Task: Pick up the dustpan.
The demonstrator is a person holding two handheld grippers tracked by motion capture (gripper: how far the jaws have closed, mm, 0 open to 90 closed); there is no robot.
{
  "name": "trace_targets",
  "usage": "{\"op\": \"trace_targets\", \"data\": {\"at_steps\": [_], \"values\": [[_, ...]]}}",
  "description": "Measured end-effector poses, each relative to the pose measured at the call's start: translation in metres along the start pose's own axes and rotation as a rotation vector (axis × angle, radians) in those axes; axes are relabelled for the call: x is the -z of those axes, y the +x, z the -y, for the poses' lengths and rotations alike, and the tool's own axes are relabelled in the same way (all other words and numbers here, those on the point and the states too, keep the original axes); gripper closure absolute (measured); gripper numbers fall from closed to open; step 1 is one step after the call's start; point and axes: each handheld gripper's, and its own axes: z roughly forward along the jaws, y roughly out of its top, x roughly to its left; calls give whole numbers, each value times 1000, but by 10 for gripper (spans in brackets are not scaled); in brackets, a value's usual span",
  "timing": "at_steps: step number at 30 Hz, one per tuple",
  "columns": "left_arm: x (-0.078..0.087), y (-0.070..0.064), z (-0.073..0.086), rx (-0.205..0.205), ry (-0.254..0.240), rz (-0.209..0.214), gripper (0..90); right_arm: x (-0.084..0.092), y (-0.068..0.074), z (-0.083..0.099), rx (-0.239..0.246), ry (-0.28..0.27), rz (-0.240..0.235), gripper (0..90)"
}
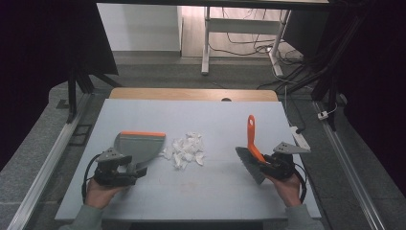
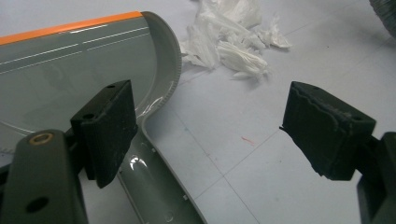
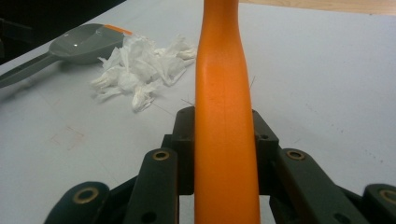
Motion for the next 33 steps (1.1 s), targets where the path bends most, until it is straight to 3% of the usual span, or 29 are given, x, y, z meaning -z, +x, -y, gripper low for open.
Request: {"op": "trace_targets", "data": {"at_steps": [23,33], "values": [[3,-6,-9,-7,13,-4,189,3,1,-1,10,-14,5,704],[7,-15,-26,-37,39,-22,184,4,0,0,11,-19,4,704]]}}
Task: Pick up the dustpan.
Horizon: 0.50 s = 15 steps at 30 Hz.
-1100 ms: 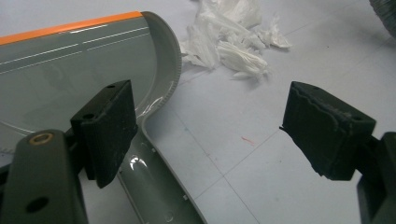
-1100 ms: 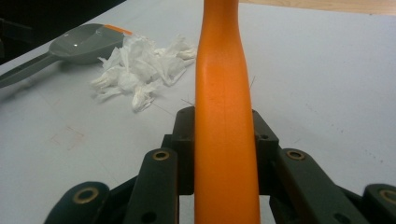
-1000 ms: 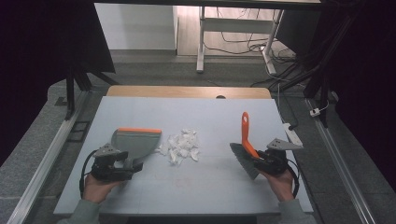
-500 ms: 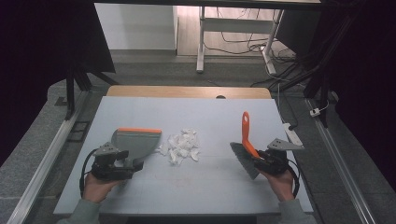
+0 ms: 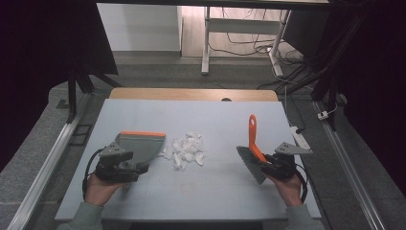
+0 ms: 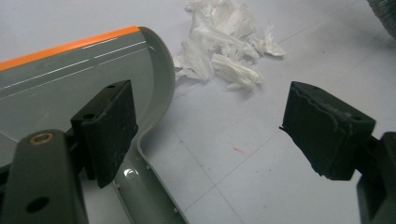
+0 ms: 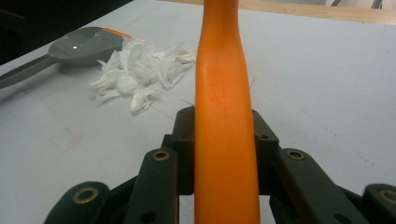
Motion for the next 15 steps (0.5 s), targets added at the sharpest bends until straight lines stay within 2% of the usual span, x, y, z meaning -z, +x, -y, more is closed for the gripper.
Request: {"op": "trace_targets", "data": {"at_steps": [9,15], "values": [[6,-8,-21,5,84,-73,167,3,-4,0,-7,-8,6,704],[11,-4,-21,22,109,-111,153,4,-3,-1,1,-11,9,704]]}}
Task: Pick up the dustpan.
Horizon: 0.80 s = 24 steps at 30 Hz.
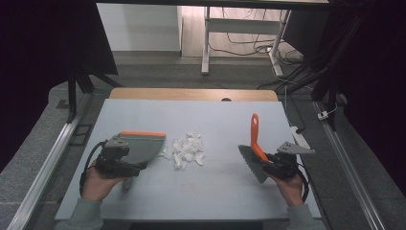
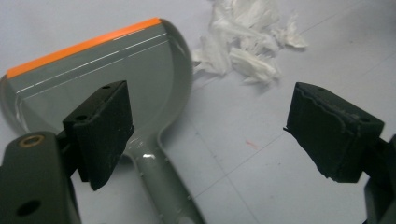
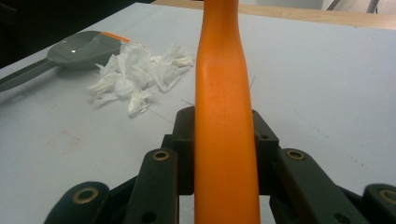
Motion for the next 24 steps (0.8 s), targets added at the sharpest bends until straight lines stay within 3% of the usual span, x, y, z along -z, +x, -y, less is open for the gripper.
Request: {"op": "trace_targets", "data": {"at_steps": [8,11,24], "values": [[16,19,7,120,-5,-42,135,2,-1,0,-4,-4,10,704],[16,23,10,148,21,-50,126,1,1,-1,3,2,7,704],[-15,28,21,225,170,-57,95,-2,1,0,8,12,7,704]]}}
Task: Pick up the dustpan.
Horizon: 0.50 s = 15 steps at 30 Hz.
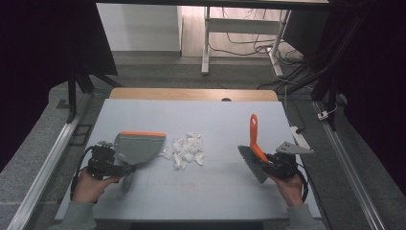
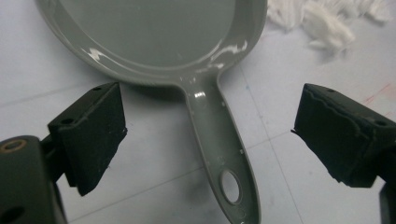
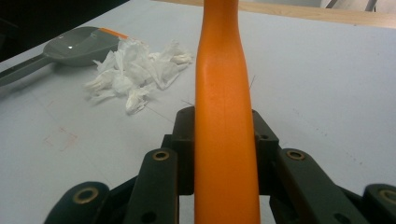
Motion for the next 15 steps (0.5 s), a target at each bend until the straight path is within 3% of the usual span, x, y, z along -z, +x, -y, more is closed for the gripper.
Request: {"op": "trace_targets", "data": {"at_steps": [1,7,15], "values": [[-8,-1,1,4,24,5,94,0,0,0,1,0,-1,704],[-22,-1,2,21,65,-2,94,0,1,0,4,3,0,704],[-37,-1,7,45,95,21,94,-1,1,0,5,7,1,704]]}}
